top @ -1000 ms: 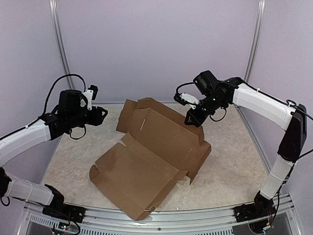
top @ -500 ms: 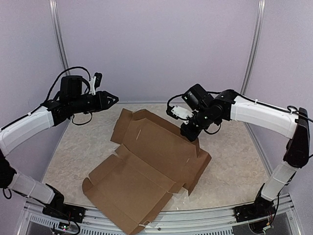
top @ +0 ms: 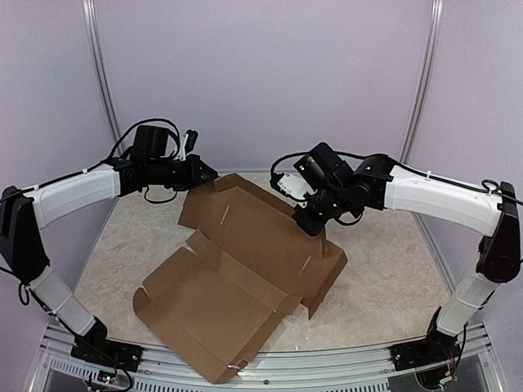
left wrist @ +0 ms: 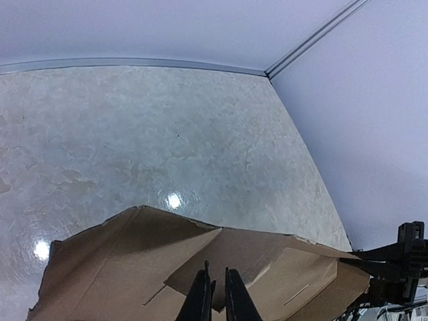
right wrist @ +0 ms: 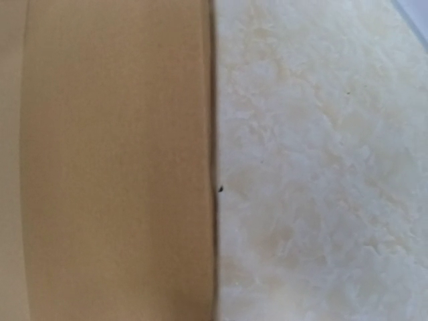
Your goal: Fold the paper box
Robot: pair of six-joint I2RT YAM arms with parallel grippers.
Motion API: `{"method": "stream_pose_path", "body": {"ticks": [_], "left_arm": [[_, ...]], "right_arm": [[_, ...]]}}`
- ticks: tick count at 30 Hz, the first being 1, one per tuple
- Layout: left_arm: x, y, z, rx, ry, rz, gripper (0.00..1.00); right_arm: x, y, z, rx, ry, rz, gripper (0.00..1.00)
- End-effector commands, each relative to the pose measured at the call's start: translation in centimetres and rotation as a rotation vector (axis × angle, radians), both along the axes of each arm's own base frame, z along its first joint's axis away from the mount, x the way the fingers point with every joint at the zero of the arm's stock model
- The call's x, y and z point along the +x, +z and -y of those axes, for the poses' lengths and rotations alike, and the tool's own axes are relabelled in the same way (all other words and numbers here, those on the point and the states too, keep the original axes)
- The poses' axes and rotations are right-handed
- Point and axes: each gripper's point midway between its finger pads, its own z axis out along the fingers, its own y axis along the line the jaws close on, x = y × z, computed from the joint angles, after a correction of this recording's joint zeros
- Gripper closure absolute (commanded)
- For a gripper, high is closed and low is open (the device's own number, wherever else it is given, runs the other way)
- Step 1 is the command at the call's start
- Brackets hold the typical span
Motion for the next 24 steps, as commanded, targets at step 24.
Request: {"method": "stream_pose_path", "body": {"ticks": [24], "left_arm": [[-1.2,-1.9,6.8,-0.06,-0.167,-0.082,1.0]], "right_arm": [[0.4,3.0,-2.2,0.07,-0.053,0.078,1.0]]}}
